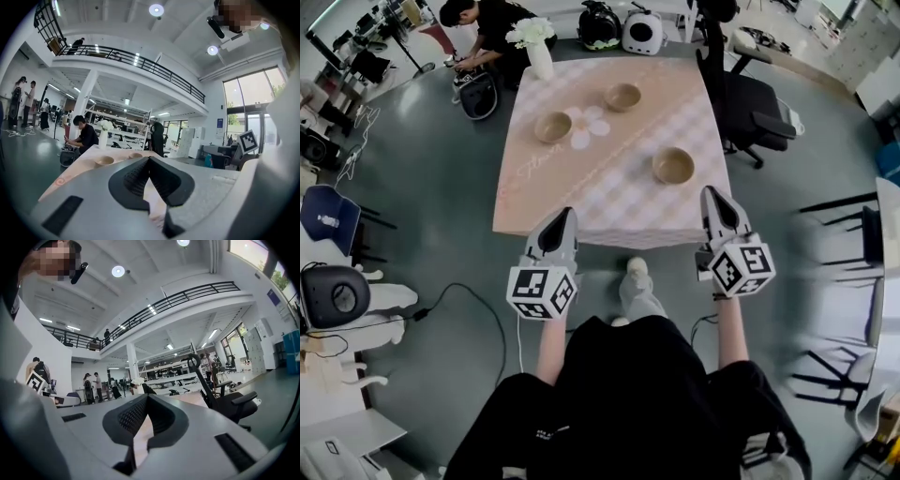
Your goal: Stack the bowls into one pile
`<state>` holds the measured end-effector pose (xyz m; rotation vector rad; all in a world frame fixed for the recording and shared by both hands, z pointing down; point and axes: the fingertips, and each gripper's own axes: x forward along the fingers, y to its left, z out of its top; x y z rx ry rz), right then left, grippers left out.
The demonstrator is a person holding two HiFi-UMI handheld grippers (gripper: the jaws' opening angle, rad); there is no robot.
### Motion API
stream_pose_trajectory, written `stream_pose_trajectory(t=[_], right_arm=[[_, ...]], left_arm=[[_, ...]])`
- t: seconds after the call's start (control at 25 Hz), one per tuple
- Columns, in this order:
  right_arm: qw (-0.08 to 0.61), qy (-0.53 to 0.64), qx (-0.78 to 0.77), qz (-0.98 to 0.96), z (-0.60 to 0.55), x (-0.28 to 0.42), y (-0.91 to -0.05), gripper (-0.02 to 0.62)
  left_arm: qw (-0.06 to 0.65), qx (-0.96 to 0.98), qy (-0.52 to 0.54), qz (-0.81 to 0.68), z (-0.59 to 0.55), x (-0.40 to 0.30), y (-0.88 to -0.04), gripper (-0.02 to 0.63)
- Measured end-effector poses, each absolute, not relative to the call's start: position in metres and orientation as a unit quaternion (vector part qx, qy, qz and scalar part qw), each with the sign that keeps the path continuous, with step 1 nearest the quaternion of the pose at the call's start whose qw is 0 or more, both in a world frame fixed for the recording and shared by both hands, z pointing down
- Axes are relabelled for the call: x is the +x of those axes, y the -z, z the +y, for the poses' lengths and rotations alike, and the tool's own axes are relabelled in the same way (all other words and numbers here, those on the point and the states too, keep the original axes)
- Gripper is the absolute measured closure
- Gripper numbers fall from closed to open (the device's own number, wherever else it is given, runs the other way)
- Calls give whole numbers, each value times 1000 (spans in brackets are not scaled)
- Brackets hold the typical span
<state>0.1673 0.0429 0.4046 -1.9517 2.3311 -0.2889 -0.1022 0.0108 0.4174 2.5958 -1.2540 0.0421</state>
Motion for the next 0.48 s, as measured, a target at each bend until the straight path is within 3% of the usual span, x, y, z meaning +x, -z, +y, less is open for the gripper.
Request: stream_pose_trajectory(t=[0.48], right_arm=[[-26,134,-613,778,-62,198,-445,603]], left_arm=[[197,885,-61,-418,-72,-36,-466,609]])
